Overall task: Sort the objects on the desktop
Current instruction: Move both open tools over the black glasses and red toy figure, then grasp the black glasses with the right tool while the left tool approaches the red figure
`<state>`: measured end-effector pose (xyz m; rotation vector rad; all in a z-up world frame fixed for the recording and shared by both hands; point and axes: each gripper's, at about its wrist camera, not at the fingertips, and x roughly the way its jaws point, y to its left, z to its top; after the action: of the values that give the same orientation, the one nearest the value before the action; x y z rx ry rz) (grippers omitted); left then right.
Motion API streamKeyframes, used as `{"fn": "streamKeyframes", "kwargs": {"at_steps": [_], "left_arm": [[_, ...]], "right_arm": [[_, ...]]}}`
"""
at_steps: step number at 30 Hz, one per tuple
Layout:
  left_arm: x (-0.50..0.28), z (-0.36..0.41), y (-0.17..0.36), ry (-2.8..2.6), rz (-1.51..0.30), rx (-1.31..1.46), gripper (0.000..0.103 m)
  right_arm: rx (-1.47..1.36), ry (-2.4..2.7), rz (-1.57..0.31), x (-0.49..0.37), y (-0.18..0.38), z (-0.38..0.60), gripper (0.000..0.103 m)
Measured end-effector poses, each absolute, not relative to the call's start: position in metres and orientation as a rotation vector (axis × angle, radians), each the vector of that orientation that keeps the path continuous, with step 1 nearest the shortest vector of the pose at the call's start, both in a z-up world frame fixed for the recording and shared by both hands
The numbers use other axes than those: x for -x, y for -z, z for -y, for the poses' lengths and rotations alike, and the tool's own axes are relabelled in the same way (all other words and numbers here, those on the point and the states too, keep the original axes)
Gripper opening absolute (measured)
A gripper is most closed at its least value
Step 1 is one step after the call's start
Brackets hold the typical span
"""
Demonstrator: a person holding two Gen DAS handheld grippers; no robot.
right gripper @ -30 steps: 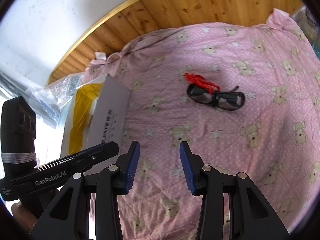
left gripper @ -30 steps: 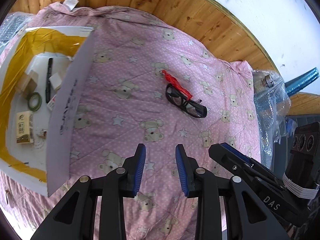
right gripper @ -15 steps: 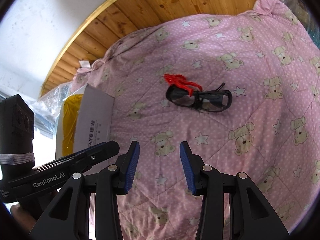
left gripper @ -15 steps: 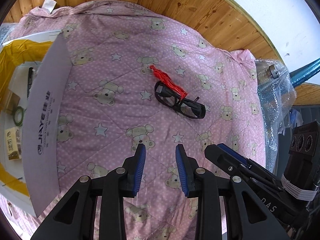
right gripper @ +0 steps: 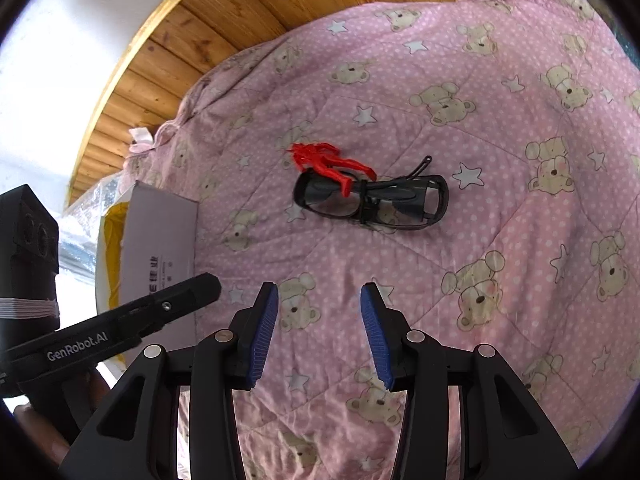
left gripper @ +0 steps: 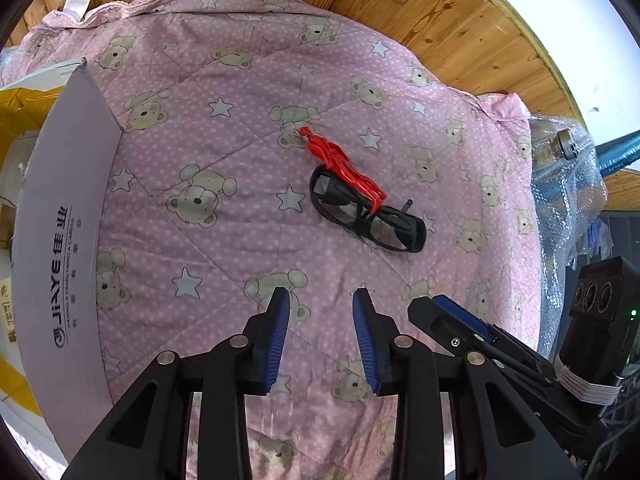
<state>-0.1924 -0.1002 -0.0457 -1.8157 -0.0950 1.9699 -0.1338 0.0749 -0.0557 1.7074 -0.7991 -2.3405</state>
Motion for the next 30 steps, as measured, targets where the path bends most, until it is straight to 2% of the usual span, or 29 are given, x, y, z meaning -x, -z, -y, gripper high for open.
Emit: {"fn": "streamKeyframes", "kwargs": {"at_steps": [26, 30], "left_arm": [[0.278, 0.033, 0.112, -1.923, 0.091, 1.923, 0.035], [0.291, 0.023, 0.127, -1.936, 0.087, 1.948, 0.04]], "right_arm": [[-1.766, 2.31, 0.894, 0.176, 0.103, -0.115, 0.046], [-1.78, 2.303, 0.904, 0.177, 0.111, -0.119, 0.046]]}}
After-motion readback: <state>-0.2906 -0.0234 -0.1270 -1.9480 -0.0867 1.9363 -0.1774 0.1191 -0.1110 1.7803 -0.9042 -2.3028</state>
